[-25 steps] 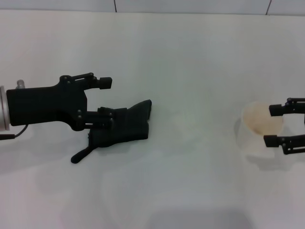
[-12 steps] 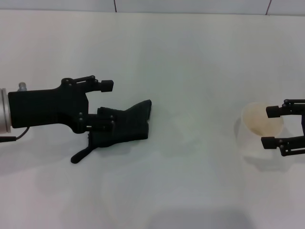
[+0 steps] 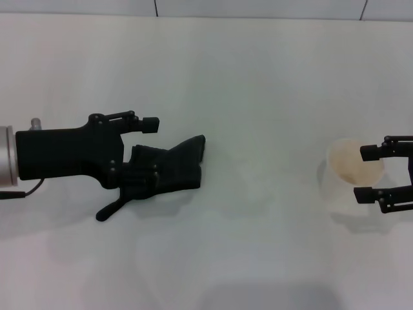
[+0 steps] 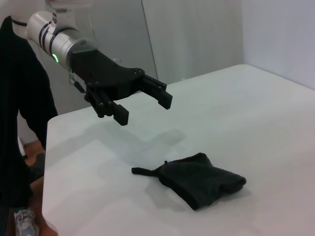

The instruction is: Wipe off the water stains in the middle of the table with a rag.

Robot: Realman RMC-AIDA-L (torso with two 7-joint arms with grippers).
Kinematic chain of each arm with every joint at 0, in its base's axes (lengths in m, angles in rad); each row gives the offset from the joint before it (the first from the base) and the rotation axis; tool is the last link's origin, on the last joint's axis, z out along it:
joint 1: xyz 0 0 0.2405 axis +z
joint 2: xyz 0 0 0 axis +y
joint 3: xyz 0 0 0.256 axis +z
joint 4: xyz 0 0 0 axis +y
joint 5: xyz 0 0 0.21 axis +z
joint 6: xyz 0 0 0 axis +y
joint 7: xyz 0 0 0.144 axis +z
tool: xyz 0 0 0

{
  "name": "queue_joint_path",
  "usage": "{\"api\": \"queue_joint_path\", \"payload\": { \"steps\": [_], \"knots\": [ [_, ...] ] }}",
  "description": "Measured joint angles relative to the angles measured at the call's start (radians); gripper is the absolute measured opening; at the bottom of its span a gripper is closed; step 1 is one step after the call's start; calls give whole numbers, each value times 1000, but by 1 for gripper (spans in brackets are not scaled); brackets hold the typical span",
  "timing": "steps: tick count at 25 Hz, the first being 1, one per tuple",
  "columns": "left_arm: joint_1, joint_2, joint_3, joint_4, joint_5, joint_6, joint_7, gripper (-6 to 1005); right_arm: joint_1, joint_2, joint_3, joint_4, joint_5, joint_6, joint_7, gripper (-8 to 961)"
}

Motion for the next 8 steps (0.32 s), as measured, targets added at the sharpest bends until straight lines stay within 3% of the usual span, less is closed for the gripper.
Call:
{"api": "queue_joint_path", "payload": {
  "steps": [8],
  "knots": [
    [-3,1,1,0,23,22,-15,894,0,0,-1,-6,-1,-7,2,793]
  ]
}}
